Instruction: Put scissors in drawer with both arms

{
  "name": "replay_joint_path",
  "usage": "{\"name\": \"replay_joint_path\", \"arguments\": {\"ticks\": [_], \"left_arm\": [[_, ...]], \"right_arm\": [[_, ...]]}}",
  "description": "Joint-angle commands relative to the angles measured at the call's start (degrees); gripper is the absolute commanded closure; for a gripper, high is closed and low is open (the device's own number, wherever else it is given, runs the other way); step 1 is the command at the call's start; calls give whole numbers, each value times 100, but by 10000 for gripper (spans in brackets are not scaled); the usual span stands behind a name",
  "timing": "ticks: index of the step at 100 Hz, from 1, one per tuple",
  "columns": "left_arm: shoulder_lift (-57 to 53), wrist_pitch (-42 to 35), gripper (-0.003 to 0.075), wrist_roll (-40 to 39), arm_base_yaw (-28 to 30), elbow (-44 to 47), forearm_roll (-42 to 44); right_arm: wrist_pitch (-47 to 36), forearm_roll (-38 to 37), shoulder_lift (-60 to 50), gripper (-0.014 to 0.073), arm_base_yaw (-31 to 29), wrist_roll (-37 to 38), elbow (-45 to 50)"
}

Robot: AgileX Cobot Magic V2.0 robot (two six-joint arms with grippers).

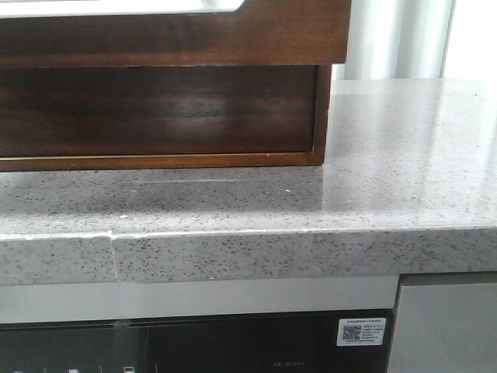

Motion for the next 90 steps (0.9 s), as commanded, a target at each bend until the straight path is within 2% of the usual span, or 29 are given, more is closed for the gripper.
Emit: {"name": "replay_joint_path", "arguments": {"ticks": [1,41,49,56,64,71,75,90], "left_arm": [[-194,-311,717,11,-1,89,-53],[-194,-311,717,11,-1,89,-53],[-194,-311,717,11,-1,89,-53],[-194,-311,717,11,-1,89,-53],[-194,-311,717,11,-1,89,-53],[-194,-311,717,11,-1,89,-53],[-194,-311,717,11,-1,89,-53],[-194,-311,717,11,-1,89,-53]], "right_arm": [[-421,57,-105,700,-25,-14,-148],[-496,-39,-105,700,-30,-14,-94],[-695,-903,-105,700,-158,1,28],[-1036,-1445,-105,700,-388,759,168],[-1271,-2385,-105,700,-789,2448,274],[-1281,-3064,-105,700,-1224,3570,302],[-1265,-3285,-105,700,-1547,3874,324],[-1243,-3325,-105,700,-2585,4421,492]]}}
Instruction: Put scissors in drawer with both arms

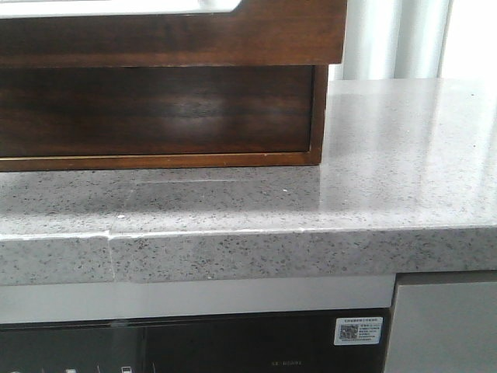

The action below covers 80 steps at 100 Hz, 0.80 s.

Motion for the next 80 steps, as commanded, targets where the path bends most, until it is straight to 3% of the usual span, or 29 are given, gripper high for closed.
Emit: {"name": "replay_joint_path", "arguments": {"ticks": [1,12,23,40,80], "left_arm": [[-194,-313,717,11,-1,89,-53],[-194,-313,717,11,-1,89,-53],[-194,-313,717,11,-1,89,-53],[-194,-313,717,11,-1,89,-53],[-194,-313,717,11,-1,89,-53]], "right_arm": [[-492,-220,-105,700,-579,558,-44],[-492,-693,-105,700,-1166,1570,197],[-489,-723,-105,700,-1487,1628,397],[-370,-723,-105,700,-1849,1431,641],[1354,-93,-124,700,-1854,411,642]]}}
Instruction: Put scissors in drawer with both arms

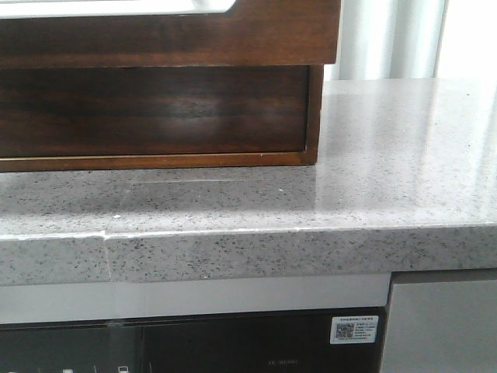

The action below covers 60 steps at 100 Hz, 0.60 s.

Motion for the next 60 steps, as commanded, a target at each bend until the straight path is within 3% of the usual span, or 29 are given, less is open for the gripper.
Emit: {"name": "replay_joint_path", "arguments": {"ticks": [1,60], "left_arm": [[-194,-313,717,11,-1,89,-53],[-194,-313,717,11,-1,89,-53]], "right_arm": [[-115,154,-124,700,-40,-299,74],[-21,236,-124,700,-40,-428,74]]}}
